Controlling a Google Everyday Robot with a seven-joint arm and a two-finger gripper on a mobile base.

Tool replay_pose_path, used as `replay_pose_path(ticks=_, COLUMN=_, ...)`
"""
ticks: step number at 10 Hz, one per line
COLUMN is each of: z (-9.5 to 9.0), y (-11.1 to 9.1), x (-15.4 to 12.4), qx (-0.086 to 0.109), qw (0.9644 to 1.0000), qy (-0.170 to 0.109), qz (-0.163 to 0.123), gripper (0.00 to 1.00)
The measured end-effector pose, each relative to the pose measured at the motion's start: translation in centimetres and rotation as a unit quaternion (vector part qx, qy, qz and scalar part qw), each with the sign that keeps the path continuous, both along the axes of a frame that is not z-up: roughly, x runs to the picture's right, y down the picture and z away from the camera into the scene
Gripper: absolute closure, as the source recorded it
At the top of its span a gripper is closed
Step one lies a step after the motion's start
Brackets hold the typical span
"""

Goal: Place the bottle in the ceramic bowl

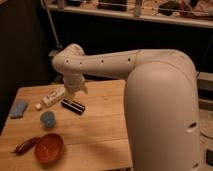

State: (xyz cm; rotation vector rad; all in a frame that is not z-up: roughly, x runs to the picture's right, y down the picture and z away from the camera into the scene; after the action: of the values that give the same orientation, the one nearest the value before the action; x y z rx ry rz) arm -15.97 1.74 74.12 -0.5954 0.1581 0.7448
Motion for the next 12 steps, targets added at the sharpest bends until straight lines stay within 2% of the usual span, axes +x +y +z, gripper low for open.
replay_pose_path(ticks=1, z=0.0, y=-0.5, x=-0.6, qx=0.002, qw=0.9992, qy=-0.023, qz=-0.032, gripper=0.35)
replay_pose_path(ticks=2, z=0.1, y=-1.1, x=-1.7, qx=0.001, qw=0.9954, qy=-0.055, qz=-0.079, gripper=0.35)
replay_pose_path(ticks=3, z=0.2, y=-1.4, x=-2.7, qx=0.001, qw=0.9913, qy=-0.076, qz=-0.107, gripper=0.35)
replay_pose_path(ticks=4, z=0.4, y=-1.9, x=-3.8, qx=0.001, qw=0.9858, qy=-0.097, qz=-0.137, gripper=0.35)
replay_pose_path(ticks=6, z=0.7, y=-2.6, x=-4.7, qx=0.003, qw=0.9786, qy=-0.116, qz=-0.17, gripper=0.35)
replay_pose_path(ticks=8, z=0.7, y=-2.7, x=-4.5, qx=0.004, qw=0.9779, qy=-0.116, qz=-0.174, gripper=0.35)
replay_pose_path(ticks=9, z=0.8, y=-2.8, x=-4.2, qx=0.011, qw=0.9775, qy=-0.116, qz=-0.176, gripper=0.35)
replay_pose_path(ticks=10, z=0.9, y=-3.2, x=-4.1, qx=0.028, qw=0.9745, qy=-0.123, qz=-0.186, gripper=0.35)
replay_pose_path(ticks=11, z=1.0, y=-3.4, x=-4.0, qx=0.044, qw=0.9707, qy=-0.133, qz=-0.195, gripper=0.35)
replay_pose_path(ticks=12, z=1.1, y=-4.0, x=-4.2, qx=0.084, qw=0.9566, qy=-0.168, qz=-0.223, gripper=0.35)
